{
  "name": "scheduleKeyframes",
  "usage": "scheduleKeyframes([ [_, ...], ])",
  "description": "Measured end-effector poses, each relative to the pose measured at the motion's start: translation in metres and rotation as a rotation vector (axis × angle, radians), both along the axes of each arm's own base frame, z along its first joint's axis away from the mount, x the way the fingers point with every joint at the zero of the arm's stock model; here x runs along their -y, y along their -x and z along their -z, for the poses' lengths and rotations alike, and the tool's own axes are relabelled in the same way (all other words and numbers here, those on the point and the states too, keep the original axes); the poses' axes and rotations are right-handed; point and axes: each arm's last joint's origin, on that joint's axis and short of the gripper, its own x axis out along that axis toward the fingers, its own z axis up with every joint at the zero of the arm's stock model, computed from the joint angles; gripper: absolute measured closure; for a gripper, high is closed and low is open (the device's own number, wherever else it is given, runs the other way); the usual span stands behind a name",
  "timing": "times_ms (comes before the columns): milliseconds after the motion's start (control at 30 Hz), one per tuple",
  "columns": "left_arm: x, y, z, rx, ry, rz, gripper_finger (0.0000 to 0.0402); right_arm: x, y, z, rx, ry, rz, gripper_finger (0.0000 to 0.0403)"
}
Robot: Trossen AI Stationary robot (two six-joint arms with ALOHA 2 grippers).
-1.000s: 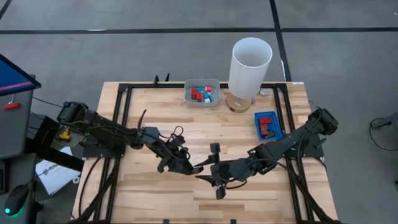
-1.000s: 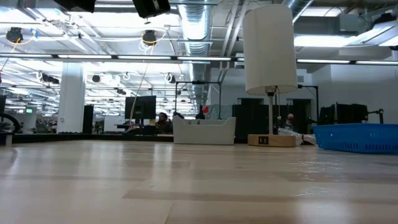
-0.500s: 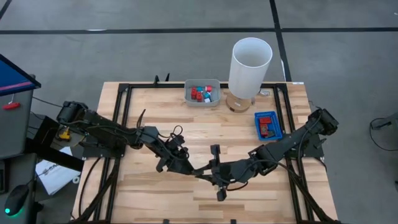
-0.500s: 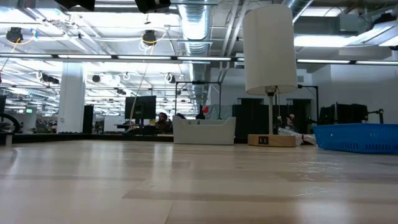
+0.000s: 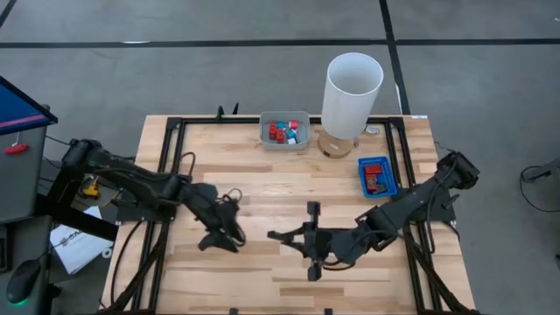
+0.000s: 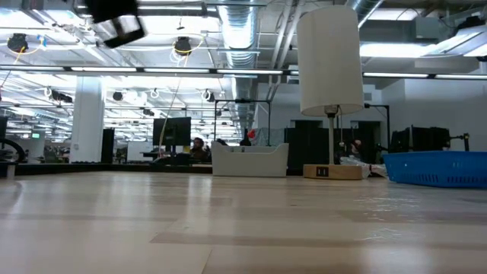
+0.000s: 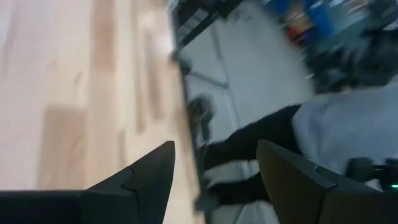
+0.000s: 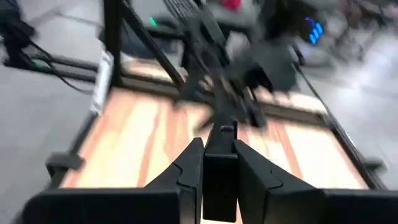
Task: Pick & Place Office items
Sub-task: Put the black digital clock into the blue basket
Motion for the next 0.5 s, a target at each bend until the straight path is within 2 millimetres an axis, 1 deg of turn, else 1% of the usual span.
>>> scheduleKeyframes([
  [133, 0.001, 0.035, 0.007, -0.092, -0.071, -0.042, 0.0177, 0.003, 0.01, 0.008, -0.078, -0.047, 0.121, 0.035],
  [233, 0.002, 0.058, 0.012, -0.076, -0.055, -0.126, 0.0179, 0.009, 0.017, 0.015, -0.138, -0.101, 0.232, 0.035],
  [300, 0.003, 0.073, 0.018, -0.061, -0.043, -0.199, 0.0178, 0.013, 0.022, 0.021, -0.175, -0.102, 0.301, 0.035],
  [400, 0.004, 0.09, 0.031, -0.027, -0.039, -0.313, 0.0179, 0.02, 0.031, 0.029, -0.217, -0.083, 0.425, 0.0349],
  [500, 0.006, 0.098, 0.042, 0.037, -0.007, -0.406, 0.0181, 0.034, 0.049, 0.033, -0.268, -0.104, 0.582, 0.0349],
])
